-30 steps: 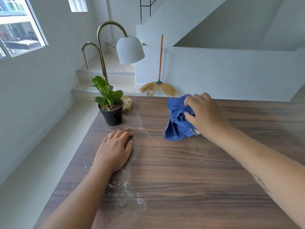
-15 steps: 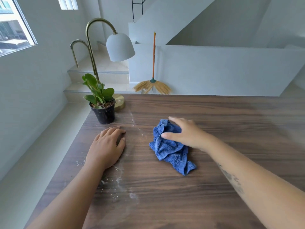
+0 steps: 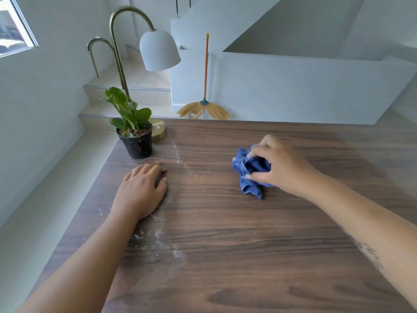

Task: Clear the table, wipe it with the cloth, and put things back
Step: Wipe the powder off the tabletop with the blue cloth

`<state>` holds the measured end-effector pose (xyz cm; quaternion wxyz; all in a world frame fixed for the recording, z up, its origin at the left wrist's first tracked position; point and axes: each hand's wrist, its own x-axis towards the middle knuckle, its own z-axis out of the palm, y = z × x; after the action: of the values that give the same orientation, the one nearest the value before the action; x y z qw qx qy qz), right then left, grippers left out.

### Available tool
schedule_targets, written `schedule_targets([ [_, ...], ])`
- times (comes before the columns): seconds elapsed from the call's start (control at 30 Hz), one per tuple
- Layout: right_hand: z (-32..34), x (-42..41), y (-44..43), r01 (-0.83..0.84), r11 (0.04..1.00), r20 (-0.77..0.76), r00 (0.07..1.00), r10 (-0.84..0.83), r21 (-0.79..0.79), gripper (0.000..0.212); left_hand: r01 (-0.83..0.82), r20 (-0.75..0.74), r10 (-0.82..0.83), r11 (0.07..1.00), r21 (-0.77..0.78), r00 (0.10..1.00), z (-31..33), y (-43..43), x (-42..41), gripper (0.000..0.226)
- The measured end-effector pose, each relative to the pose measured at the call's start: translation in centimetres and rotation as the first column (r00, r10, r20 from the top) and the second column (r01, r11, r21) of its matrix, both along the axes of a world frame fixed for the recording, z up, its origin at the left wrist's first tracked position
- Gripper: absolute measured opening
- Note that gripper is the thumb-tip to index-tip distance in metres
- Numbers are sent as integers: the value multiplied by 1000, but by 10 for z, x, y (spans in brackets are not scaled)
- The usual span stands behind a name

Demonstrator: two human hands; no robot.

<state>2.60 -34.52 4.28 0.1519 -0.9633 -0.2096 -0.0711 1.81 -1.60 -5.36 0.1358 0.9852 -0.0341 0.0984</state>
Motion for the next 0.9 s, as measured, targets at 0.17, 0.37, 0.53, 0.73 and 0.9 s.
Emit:
schedule_targets([
  [0.17, -49, -21, -2, 12, 998, -146, 989, -2, 62, 57, -2, -15, 2, 1000, 6, 1000, 0, 1, 1, 38],
  [0.37, -83, -9, 31, 224, 974, -106, 969, -224, -8, 67, -7, -18, 7, 1000, -2, 1000, 2, -1, 1, 37],
  [0.53, -79, -36, -1, -58, 989, -56, 996, 66, 133, 59, -6, -24, 5, 1000, -17, 1000, 2, 0, -1, 38],
  [0.73, -74, -44, -47, 73, 997, -205, 976, -79, -36, 117, -13, -19, 13, 1000, -7, 1000, 4, -1, -1, 38],
  [0.9, -77, -24, -10, 18, 998, -190, 981, -29, -59, 88, -16, -27, 16, 1000, -5, 1000, 5, -2, -1, 39],
])
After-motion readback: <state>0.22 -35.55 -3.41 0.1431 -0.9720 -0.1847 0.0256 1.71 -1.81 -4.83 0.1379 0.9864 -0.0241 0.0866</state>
